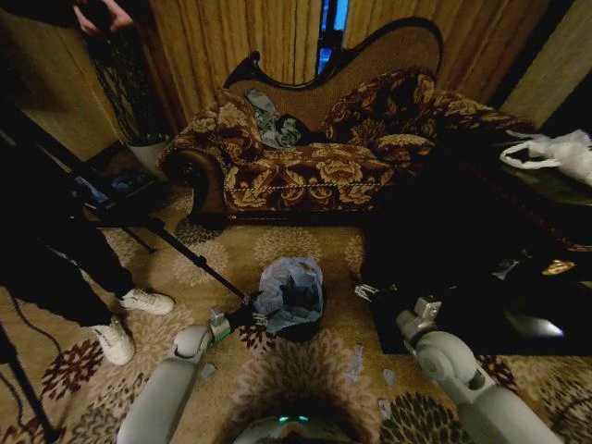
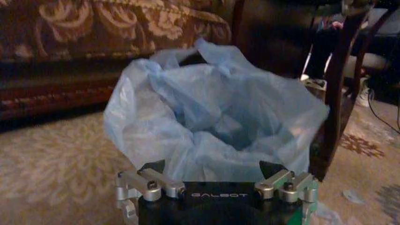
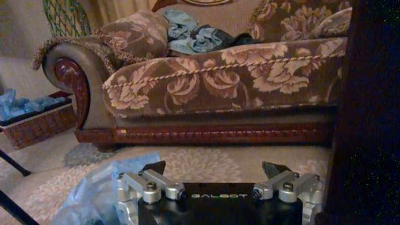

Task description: Place a garbage bag over the trash bin.

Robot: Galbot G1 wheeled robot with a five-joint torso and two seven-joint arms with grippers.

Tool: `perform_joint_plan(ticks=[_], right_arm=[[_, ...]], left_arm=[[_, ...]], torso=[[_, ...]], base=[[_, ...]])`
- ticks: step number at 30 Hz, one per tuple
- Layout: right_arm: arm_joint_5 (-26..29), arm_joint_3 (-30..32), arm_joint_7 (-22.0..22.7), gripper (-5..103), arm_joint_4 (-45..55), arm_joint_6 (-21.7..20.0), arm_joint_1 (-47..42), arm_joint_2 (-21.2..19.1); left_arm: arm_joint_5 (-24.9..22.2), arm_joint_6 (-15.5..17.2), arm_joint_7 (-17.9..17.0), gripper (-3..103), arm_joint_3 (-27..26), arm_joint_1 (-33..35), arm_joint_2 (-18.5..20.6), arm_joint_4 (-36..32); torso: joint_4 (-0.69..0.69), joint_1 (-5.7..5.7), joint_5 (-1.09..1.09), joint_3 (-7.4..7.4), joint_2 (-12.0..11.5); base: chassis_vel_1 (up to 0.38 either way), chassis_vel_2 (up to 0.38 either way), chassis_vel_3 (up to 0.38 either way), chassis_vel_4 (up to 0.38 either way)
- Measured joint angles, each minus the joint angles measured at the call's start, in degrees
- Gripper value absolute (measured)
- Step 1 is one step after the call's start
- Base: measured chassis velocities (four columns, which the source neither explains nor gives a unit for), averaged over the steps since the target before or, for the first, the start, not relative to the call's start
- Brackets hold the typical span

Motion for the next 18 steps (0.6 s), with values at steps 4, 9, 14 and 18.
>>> perform_joint_plan(ticks=[4, 9, 14, 18], right_arm=[[-0.02, -0.01, -0.12, 100, 0.01, 0.15, 0.07, -0.55], [-0.14, 0.00, -0.42, 100, 0.01, 0.50, 0.10, -1.00], [-0.75, -0.04, -0.67, 100, 0.15, 1.03, -0.49, -0.93], [-0.92, -0.04, -0.88, 100, 0.37, 1.23, -0.66, -0.92]], left_arm=[[0.42, -0.17, 0.09, 100, 0.09, -0.21, -0.55, 0.91], [1.69, -0.30, -0.95, 100, 0.16, -0.89, -1.36, 2.34], [2.45, -0.90, -2.56, 100, 0.22, -2.05, -2.24, 4.95], [2.91, -1.72, -3.18, 100, 0.20, -2.72, -2.98, 6.12]], torso=[[0.00, 0.00, 0.00, 0.00, 0.00], [0.00, 0.00, 0.00, 0.00, 0.00], [0.00, 0.00, 0.01, 0.00, 0.00], [0.00, 0.00, 0.00, 0.00, 0.00]], base=[[0.000, 0.000, 0.000, 0.000], [0.000, 0.000, 0.000, 0.000], [0.000, 0.000, 0.000, 0.000], [0.000, 0.000, 0.000, 0.000]])
